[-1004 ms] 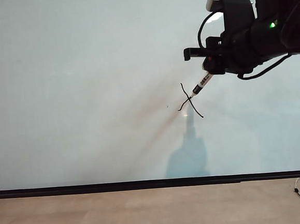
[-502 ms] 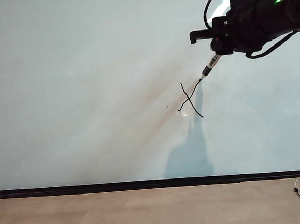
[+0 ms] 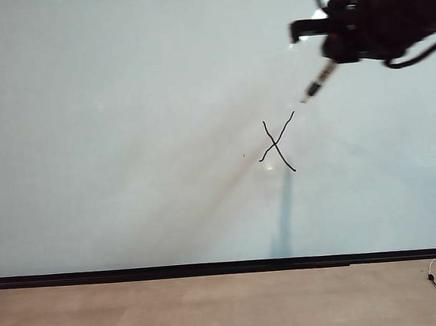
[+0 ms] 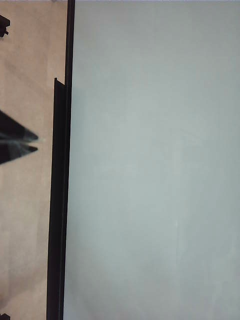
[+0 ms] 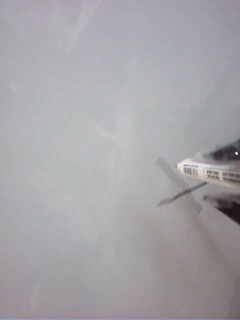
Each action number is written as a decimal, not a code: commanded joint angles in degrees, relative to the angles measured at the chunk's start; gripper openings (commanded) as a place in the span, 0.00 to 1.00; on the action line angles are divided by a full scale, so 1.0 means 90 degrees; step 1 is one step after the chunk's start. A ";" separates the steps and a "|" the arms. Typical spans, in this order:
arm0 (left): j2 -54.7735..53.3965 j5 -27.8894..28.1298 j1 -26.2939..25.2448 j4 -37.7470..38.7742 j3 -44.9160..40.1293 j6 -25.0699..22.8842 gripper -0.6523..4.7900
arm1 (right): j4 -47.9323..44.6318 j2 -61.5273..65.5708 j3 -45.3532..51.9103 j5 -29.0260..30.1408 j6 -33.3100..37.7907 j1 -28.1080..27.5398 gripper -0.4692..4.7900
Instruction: Pick up the pen on the shelf to the right of the whiteboard and draw a cross mark.
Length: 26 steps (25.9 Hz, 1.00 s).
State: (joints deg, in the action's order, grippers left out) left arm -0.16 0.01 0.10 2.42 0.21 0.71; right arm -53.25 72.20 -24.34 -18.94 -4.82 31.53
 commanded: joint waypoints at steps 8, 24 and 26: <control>-0.0002 -0.0024 0.0000 -0.0058 0.0019 -0.0027 0.11 | 0.0797 -0.2353 0.1863 -0.0219 0.0036 -0.0019 0.08; -0.0002 -0.0022 0.0002 -0.0061 0.0019 -0.0027 0.11 | 0.0991 -0.3072 0.2703 -0.0503 0.0209 -0.0019 0.08; -0.0002 -0.0024 0.0002 -0.0061 0.0019 -0.0027 0.11 | 0.1127 -0.3164 0.2703 -0.0500 0.0206 -0.0019 0.08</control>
State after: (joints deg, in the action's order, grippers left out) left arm -0.16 0.01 0.10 2.42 0.21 0.69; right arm -43.68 44.31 0.25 -23.05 -3.05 31.38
